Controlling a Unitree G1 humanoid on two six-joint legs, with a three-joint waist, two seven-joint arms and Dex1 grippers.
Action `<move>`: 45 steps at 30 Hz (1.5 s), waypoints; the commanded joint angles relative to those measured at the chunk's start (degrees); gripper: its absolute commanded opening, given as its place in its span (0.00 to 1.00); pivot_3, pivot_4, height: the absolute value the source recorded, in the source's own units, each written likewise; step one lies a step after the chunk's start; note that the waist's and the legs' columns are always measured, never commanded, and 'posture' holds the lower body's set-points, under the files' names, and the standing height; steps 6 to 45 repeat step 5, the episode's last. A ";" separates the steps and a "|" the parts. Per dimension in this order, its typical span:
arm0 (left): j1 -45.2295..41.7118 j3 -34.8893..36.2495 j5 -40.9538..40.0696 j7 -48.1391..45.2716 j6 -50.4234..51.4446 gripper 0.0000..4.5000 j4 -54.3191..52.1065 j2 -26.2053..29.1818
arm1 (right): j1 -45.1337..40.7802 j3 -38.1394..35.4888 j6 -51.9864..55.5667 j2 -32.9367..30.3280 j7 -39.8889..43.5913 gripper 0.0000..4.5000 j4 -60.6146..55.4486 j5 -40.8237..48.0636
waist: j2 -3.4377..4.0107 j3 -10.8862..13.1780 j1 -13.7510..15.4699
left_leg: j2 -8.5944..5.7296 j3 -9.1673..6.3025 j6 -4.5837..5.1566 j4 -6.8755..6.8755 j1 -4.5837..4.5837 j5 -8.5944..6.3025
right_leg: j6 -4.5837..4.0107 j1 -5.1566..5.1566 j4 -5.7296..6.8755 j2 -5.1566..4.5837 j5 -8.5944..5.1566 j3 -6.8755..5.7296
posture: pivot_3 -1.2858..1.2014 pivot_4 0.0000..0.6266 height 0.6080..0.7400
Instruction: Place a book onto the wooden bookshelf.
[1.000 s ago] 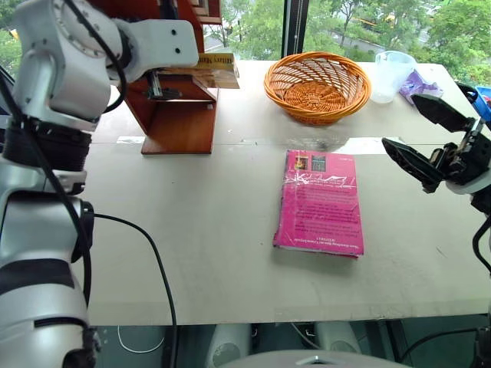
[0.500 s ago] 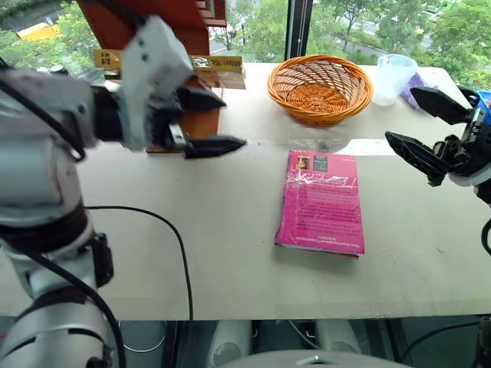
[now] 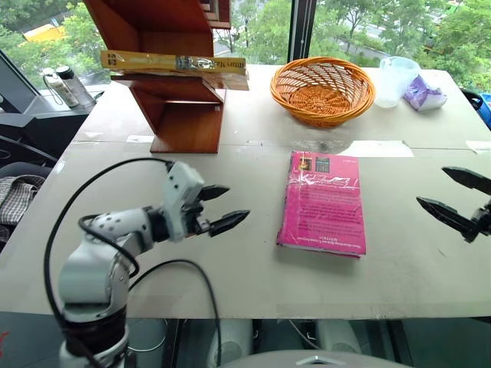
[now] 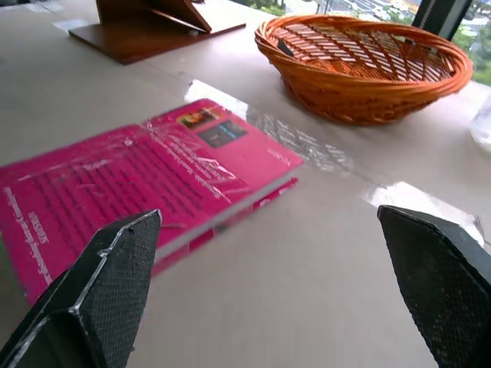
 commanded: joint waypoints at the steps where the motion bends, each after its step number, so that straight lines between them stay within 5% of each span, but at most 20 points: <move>1: 3.07 2.51 -1.33 -0.51 -7.58 0.94 2.21 2.98 | 5.91 -3.72 -2.68 -1.31 3.39 1.00 2.11 -3.84 | -0.01 -0.05 0.20 | 0.00 -0.01 -0.23 0.00 0.00 -0.13 | 0.02 0.00 -0.01 -0.05 -0.01 -0.02 | 0.52 0.24 0.95; 45: 4.90 1.00 -2.47 1.12 -10.17 0.94 2.85 4.49 | 7.95 -4.00 -3.72 -1.25 4.41 1.00 3.73 -4.49 | 0.05 -0.08 0.26 | -0.01 -0.01 -0.25 -0.02 -0.04 -0.15 | -0.08 -0.02 -0.06 -0.18 0.04 -0.02 | 0.52 0.24 0.95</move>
